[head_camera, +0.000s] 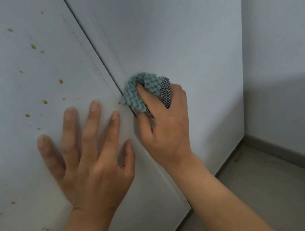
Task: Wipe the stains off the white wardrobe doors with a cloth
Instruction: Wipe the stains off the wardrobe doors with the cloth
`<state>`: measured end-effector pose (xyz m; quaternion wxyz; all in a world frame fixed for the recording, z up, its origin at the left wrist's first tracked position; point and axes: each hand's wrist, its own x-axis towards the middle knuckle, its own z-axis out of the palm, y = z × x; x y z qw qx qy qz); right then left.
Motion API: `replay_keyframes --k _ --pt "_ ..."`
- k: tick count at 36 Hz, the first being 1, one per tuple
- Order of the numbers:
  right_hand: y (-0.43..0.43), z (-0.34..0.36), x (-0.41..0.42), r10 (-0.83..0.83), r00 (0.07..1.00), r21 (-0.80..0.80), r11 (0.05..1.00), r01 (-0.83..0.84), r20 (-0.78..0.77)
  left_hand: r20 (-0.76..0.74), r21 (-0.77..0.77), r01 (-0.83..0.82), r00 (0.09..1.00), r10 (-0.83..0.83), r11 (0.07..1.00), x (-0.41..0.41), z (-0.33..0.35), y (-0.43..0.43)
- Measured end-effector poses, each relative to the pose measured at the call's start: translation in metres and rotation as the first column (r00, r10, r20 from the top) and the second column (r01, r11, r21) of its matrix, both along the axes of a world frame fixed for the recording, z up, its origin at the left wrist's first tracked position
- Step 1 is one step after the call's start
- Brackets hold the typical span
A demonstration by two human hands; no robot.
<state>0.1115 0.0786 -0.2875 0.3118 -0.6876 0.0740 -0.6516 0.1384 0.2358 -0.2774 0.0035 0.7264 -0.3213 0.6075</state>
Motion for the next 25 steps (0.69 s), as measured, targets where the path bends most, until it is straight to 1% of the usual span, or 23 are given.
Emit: replay_keyframes --k 2,4,8,10,12,13,15,17,18,20,22,23,25 --pt "-0.002 -0.014 0.004 0.003 1.0 -0.008 1.0 -0.002 0.015 -0.001 0.005 0.008 1.0 -0.008 1.0 0.0 0.001 0.0" --pt "0.001 -0.051 0.007 -0.021 1.0 0.024 1.0 0.02 0.019 -0.001 0.007 0.008 1.0 -0.008 1.0 -0.001 0.001 0.0" --pt "0.014 -0.134 -0.002 -0.032 0.996 0.127 0.991 0.043 -0.089 -0.008 0.004 0.027 1.0 -0.027 1.0 -0.001 0.001 0.0" --pt "0.01 -0.151 -0.01 0.009 0.993 0.167 0.986 0.011 -0.116 -0.029 -0.001 0.046 0.998 -0.046 0.999 -0.001 0.0 0.0" --pt "-0.003 -0.144 -0.014 0.028 0.998 0.238 0.971 -0.012 -0.062 -0.05 -0.008 0.062 0.997 -0.062 0.998 -0.001 0.0 -0.001" --pt "-0.012 -0.134 -0.015 0.016 1.0 0.303 0.953 -0.009 -0.022 -0.063 -0.012 0.068 0.996 -0.069 0.998 -0.001 -0.001 -0.001" --pt "-0.032 -0.102 -0.015 -0.032 0.998 0.474 0.881 0.005 0.048 -0.103 -0.016 0.099 0.99 -0.1 0.995 0.0 -0.002 0.0" --pt "-0.053 -0.075 -0.008 -0.045 0.998 0.584 0.811 0.007 0.051 -0.151 -0.01 0.12 0.981 -0.12 0.993 0.002 -0.004 0.0" --pt "-0.062 -0.068 -0.002 -0.03 0.999 0.606 0.795 -0.003 0.044 -0.168 -0.004 0.124 0.978 -0.123 0.992 0.003 -0.005 -0.001" --pt "-0.067 -0.067 0.009 -0.039 0.999 0.609 0.793 0.014 0.027 -0.195 0.003 0.124 0.973 -0.122 0.992 0.003 -0.007 -0.002" --pt "-0.062 -0.084 0.018 -0.068 0.997 0.646 0.763 0.035 0.026 -0.199 0.014 0.116 0.974 -0.111 0.993 0.001 -0.009 -0.004" --pt "-0.057 -0.095 0.02 -0.089 0.996 0.695 0.717 0.047 0.025 -0.191 0.025 0.114 0.976 -0.108 0.993 0.0 -0.01 -0.005" --pt "-0.047 -0.117 0.022 -0.135 0.991 0.832 0.548 0.081 -0.008 -0.174 0.046 0.11 0.98 -0.101 0.993 -0.001 -0.014 -0.007"
